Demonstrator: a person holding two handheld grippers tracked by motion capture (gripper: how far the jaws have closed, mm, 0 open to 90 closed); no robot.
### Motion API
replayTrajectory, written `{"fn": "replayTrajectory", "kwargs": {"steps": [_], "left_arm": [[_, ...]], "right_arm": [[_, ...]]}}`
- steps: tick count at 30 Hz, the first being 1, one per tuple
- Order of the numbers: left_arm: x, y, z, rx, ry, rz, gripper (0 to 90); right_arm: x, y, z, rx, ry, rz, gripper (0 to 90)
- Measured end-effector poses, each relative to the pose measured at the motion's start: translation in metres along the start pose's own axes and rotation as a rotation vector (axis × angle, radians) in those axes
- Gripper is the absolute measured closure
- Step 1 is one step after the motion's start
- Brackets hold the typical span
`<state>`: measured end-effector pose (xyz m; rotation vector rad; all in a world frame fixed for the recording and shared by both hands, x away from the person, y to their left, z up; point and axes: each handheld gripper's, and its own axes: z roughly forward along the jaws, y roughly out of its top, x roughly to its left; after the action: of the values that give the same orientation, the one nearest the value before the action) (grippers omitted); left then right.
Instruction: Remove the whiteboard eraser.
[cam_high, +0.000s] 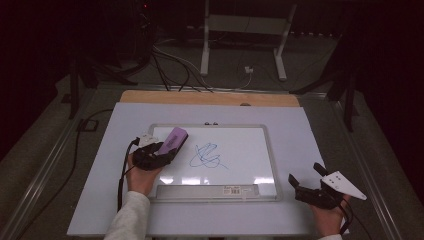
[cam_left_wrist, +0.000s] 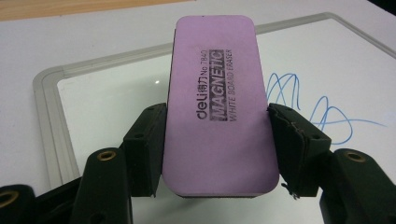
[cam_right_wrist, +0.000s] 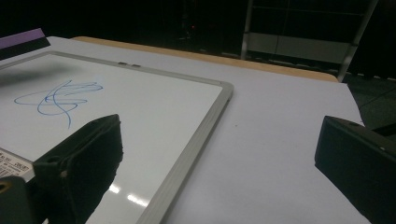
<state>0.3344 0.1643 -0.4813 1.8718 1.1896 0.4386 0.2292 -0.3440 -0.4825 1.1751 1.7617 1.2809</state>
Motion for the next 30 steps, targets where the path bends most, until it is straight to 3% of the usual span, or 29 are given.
{"fn": "replayTrajectory", "kwargs": {"steps": [30], "left_arm": [[-0.011,0.002,0.023,0.027,-0.007,0.034,41.7]], "right_arm": [[-0.001,0.0,0.0,0.004,-0.013,0.0,1.7]]}}
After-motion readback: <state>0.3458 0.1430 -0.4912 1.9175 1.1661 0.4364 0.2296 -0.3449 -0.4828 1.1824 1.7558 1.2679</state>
